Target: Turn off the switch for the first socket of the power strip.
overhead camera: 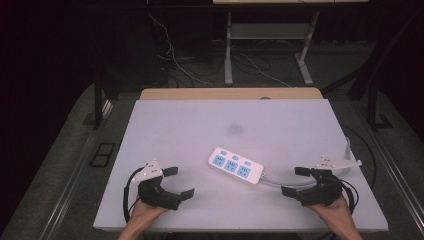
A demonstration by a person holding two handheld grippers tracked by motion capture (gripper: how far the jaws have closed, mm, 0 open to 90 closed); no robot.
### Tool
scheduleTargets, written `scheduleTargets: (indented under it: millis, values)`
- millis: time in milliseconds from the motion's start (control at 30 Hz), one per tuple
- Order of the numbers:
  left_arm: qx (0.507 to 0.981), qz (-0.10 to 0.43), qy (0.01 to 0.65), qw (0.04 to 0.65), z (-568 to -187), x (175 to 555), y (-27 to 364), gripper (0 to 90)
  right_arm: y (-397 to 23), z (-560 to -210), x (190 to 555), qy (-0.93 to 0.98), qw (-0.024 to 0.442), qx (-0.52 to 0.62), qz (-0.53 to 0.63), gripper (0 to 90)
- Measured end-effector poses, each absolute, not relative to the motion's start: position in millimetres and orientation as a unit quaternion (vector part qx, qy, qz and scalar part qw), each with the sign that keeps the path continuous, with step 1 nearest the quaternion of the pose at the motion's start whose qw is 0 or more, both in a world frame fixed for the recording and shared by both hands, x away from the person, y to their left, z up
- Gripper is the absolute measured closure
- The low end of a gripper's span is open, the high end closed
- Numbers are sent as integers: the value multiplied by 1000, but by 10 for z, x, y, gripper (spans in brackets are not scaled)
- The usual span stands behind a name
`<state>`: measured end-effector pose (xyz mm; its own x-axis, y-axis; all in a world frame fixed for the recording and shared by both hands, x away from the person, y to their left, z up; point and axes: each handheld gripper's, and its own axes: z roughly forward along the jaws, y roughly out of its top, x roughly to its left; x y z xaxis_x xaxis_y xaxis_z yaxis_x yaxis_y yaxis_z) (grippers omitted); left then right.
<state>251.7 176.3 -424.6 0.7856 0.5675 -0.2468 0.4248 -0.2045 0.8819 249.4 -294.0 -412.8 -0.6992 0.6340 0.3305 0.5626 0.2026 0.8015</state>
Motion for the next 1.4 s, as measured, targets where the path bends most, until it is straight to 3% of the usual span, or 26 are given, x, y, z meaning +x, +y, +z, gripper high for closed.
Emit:
scheduleTargets:
  millis: [1400]
  values:
    - [771, 70, 329, 541, -4247, 2518, 1795, 0, -2846, -3936, 2656, 797, 20, 371, 476, 3]
